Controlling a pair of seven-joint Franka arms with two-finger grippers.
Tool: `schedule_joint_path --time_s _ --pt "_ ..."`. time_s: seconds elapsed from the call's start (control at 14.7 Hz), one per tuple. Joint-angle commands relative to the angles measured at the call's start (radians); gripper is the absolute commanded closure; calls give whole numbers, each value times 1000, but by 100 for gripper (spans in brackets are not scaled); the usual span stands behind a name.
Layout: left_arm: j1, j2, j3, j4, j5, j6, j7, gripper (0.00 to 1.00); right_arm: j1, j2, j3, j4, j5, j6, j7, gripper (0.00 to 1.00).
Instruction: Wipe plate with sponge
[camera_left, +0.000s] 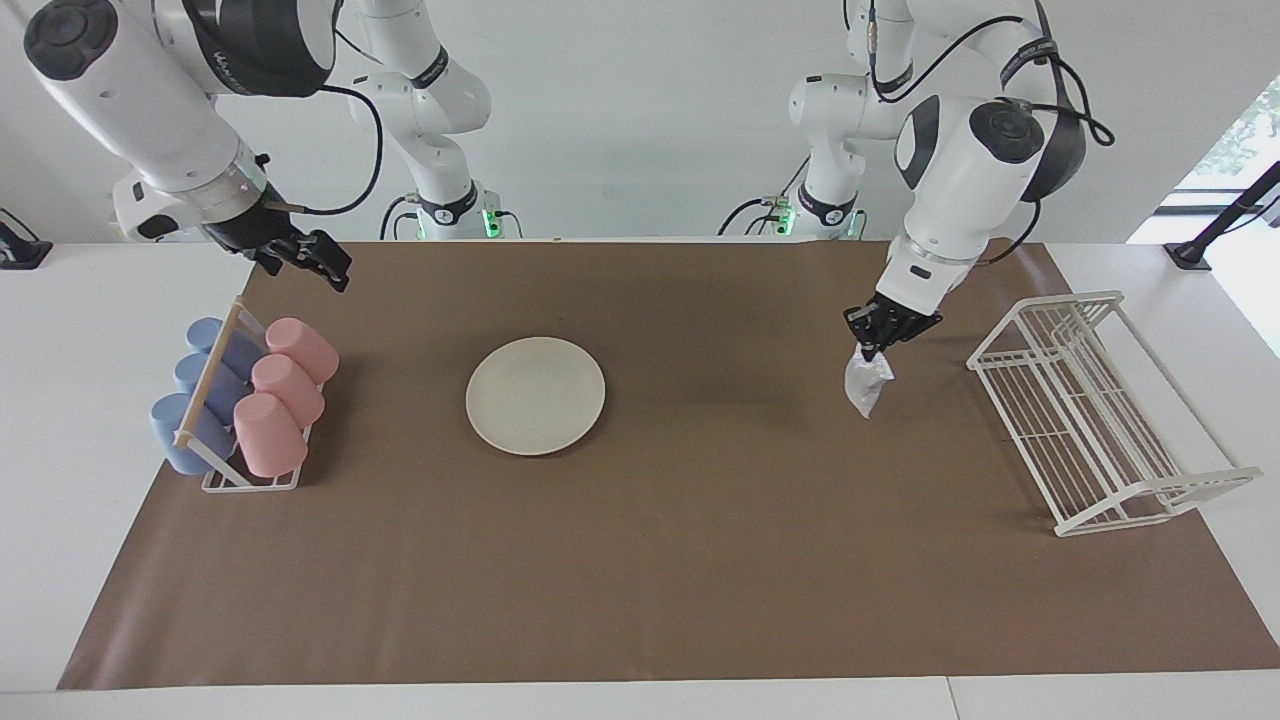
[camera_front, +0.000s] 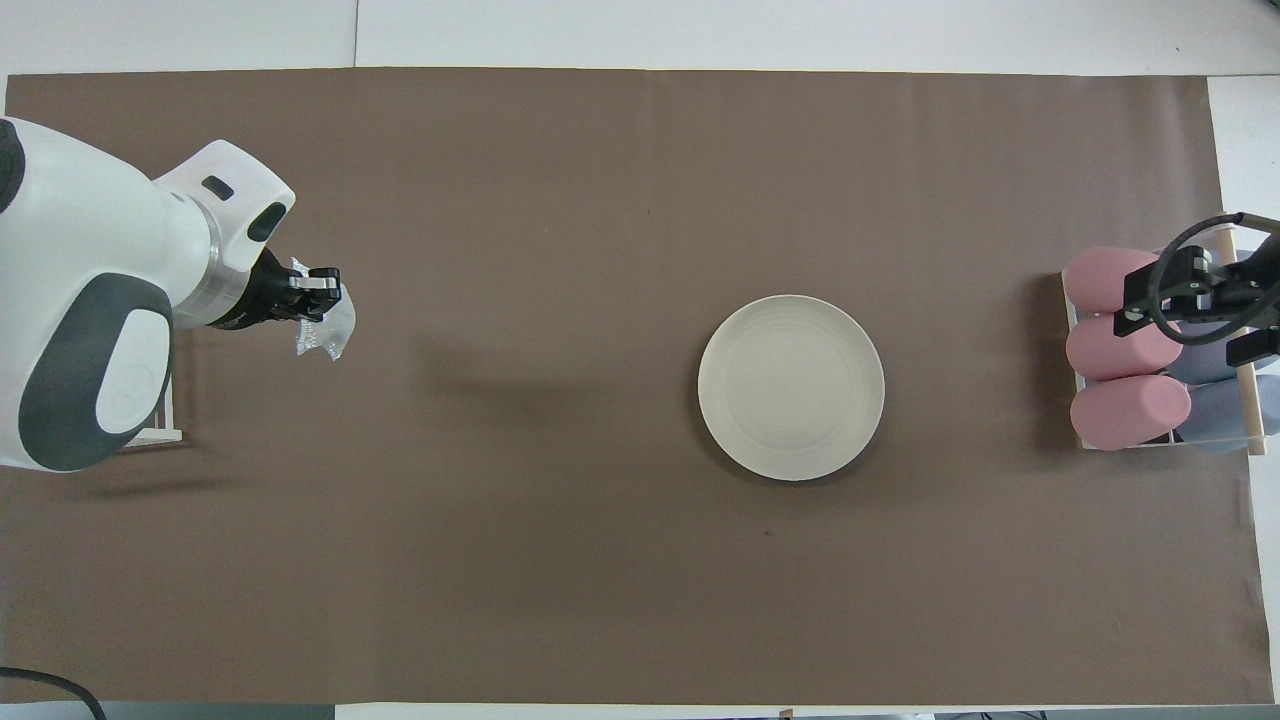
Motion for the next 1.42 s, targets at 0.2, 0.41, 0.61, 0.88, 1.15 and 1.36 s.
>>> schedule_joint_path --time_s 0.2,0.41,0.61,0.88,1.15,1.36 --pt "27 72 -8 177 480 -200 -8 100 0 -59 17 -62 -25 11 -71 0" --pt "50 133 -8 237 696 -230 -10 100 0 -77 17 -67 -25 5 -87 0" --pt "73 198 -8 236 850 -208 -11 100 -3 -105 25 -77 -30 -47 -86 0" --pt "108 311 -7 240 1059 -199 -33 100 -11 -103 23 -74 -45 -29 -111 0" --pt "99 382 28 244 1093 -200 -91 100 24 -114 31 -57 -91 -10 -106 0" --pt "97 411 27 265 1035 -196 -106 100 20 -128 28 -59 -125 -1 -112 0"
